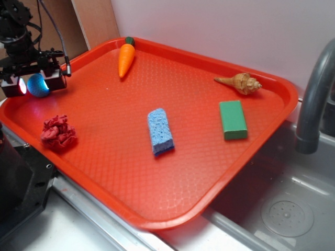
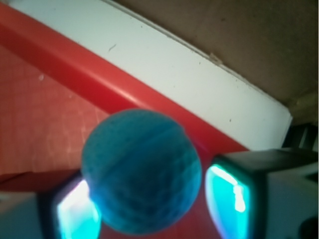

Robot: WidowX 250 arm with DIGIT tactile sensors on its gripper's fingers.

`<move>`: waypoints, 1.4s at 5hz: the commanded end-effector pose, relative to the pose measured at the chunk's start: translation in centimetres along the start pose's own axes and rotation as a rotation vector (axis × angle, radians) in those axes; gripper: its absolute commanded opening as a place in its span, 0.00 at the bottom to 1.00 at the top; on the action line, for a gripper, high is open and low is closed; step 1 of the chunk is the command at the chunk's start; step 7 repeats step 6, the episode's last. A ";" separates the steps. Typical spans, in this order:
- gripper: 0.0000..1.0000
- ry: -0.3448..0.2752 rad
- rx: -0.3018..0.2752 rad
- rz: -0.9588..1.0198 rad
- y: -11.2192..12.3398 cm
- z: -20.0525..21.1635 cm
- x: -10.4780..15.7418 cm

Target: Grab the blue ball.

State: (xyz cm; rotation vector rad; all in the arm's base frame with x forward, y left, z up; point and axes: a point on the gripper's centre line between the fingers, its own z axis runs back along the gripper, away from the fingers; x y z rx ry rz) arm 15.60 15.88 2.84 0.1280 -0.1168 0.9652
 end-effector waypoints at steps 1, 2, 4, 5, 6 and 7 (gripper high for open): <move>0.00 -0.005 -0.179 -0.317 -1.7 10.0 0.4; 0.00 0.032 -0.255 -0.507 -2.5 13.6 -1.4; 0.00 0.054 -0.378 -0.762 -3.6 17.6 -2.4; 0.00 0.021 -0.368 -0.719 -2.6 18.6 -2.1; 0.00 0.040 -0.391 -0.674 -2.0 19.0 -2.0; 0.00 0.040 -0.391 -0.674 -2.0 19.0 -2.0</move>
